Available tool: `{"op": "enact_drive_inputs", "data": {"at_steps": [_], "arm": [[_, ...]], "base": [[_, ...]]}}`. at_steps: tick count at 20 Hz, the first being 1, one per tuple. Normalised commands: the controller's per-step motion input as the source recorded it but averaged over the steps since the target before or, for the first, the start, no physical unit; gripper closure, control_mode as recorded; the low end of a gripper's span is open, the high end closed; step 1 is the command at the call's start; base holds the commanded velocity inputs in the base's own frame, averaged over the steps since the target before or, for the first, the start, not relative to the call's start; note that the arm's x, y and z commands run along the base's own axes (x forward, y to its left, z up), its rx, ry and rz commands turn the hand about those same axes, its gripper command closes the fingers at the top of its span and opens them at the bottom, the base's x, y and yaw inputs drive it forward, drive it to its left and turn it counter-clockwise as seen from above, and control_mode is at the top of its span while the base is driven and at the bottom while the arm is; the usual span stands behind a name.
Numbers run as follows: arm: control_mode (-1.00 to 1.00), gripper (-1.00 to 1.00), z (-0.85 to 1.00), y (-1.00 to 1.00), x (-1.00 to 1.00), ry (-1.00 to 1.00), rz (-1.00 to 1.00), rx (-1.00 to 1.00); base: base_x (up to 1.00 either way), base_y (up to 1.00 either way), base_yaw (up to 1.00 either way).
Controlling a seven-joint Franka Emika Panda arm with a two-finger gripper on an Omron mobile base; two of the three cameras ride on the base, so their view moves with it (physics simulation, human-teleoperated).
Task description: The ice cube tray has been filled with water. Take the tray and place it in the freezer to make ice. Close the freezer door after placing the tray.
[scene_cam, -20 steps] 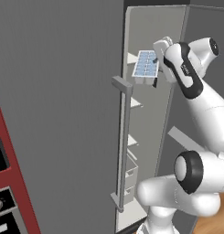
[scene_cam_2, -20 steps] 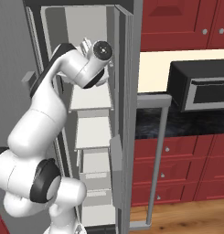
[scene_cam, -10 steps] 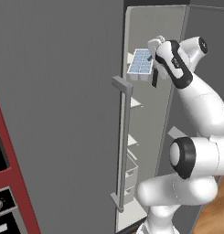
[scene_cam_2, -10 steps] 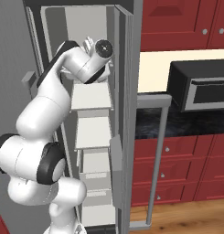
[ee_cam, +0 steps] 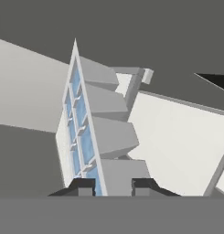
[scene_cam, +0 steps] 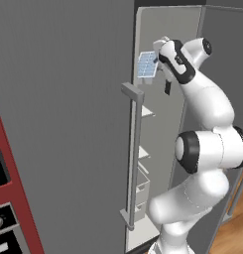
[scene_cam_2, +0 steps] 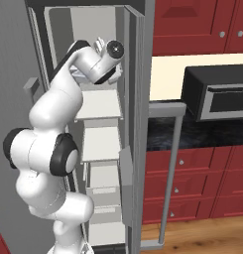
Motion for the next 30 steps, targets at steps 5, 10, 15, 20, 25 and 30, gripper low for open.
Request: {"op": "enact_drive_inputs", "data": {"at_steps": [5, 10, 15, 20, 25, 30], "arm": [[-1.0, 1.0, 0.2, 0.0, 0.4, 0.01, 0.0, 0.0], [-1.0, 1.0, 0.25, 0.0, 0.35, 0.03, 0.0, 0.05], [-1.0, 1.0, 0.1, 0.0, 0.58, 0.05, 0.0, 0.07], [-1.0, 1.0, -0.04, 0.0, 0.86, 0.03, 0.0, 0.06], [-1.0, 1.0, -0.12, 0.01, 0.89, 0.09, 0.0, 0.01], [-1.0, 1.0, -0.02, 0.18, 0.69, 0.26, 0.0, 0.0]], "base": [[0.0, 0.0, 0.0], [0.0, 0.0, 0.0], [0.0, 0.0, 0.0], [0.0, 0.0, 0.0], [0.0, 0.0, 0.0], [0.0, 0.0, 0.0]]}}
